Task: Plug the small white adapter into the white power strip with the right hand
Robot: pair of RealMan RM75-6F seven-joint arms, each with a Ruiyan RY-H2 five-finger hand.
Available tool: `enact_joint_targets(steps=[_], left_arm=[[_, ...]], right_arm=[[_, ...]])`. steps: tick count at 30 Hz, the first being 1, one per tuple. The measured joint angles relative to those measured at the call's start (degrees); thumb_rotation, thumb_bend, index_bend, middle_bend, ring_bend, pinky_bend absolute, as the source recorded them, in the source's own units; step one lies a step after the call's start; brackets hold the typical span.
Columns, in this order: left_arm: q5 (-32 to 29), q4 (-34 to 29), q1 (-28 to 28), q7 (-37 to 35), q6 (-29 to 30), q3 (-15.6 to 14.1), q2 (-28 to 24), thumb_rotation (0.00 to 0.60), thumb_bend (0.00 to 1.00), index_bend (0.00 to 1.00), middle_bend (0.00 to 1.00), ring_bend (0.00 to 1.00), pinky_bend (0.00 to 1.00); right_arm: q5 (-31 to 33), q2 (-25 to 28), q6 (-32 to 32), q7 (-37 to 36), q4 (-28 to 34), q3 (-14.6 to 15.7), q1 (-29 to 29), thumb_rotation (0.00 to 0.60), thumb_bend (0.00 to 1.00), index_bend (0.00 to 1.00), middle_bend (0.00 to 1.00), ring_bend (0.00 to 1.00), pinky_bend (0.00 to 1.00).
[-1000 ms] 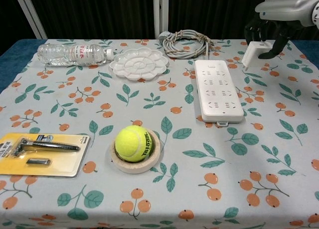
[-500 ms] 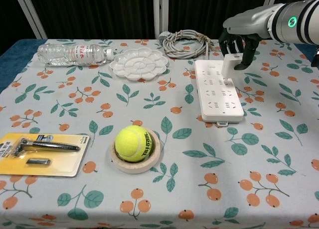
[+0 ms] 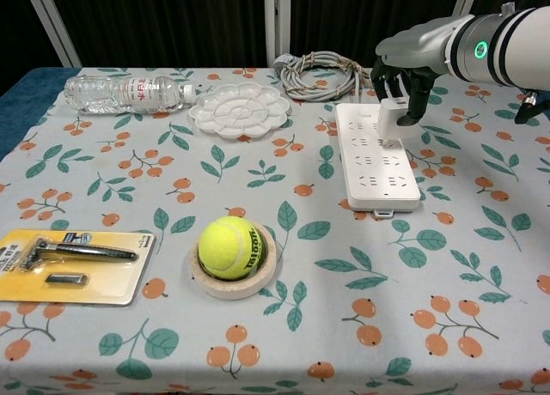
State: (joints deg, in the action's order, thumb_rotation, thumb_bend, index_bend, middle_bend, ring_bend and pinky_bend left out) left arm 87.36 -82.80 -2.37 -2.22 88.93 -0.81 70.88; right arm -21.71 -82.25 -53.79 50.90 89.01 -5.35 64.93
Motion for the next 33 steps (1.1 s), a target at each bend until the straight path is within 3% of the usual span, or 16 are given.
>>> enact_joint_targets(steps=[33], left_arm=[[-0.4, 2.2, -0.1, -1.9, -0.6, -0.1, 1.0, 0.600, 0.08, 0.06, 0.00, 0.00, 0.00]], right_arm=[[3.6, -3.0, -1.0, 2.1, -2.2, 0.8, 1.9, 0.600, 0.37, 0.73, 0.64, 0.40, 0.00]])
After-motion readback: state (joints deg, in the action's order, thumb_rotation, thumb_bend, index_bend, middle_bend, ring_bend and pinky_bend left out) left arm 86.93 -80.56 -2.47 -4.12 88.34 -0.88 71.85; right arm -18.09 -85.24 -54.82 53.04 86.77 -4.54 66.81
